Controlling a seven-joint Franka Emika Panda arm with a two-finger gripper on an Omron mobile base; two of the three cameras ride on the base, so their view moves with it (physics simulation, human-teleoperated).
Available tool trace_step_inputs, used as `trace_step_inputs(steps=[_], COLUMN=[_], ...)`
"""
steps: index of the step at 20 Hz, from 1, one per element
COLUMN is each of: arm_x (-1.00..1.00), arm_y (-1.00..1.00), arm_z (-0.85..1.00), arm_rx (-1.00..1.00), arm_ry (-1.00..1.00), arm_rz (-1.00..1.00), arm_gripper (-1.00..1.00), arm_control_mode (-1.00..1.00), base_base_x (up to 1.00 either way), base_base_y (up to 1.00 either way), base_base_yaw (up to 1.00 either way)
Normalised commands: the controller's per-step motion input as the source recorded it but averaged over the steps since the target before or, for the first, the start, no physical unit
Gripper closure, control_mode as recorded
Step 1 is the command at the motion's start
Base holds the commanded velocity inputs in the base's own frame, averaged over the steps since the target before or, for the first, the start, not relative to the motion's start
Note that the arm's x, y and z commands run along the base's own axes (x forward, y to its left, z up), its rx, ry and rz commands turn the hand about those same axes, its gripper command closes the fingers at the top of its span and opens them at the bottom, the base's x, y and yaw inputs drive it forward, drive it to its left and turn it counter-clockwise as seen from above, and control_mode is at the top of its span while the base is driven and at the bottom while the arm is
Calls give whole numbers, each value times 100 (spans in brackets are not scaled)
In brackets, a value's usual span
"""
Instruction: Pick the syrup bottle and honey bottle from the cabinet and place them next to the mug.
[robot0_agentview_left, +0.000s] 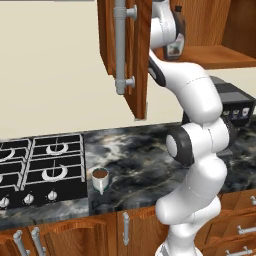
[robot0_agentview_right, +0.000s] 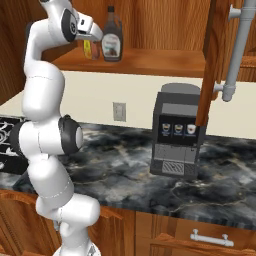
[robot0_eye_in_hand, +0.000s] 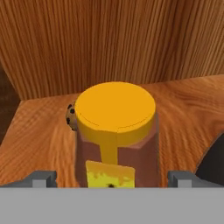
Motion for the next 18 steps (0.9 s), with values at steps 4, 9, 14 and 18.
trace_step_inputs(steps=[4, 9, 14, 18], arm_x=[26, 20, 2, 0], arm_y=[0, 0, 0, 0], arm_z=[0, 0, 0, 0], arm_rx=[0, 0, 0, 0], arm_ry=[0, 0, 0, 0], arm_rz=[-7, -5, -3, 0], arm_gripper=[-100, -100, -100, 100], arm_control_mode=[-100, -100, -100, -100], base_base_x=[0, 0, 0, 0], base_base_y=[0, 0, 0, 0], base_base_yaw=[0, 0, 0, 0])
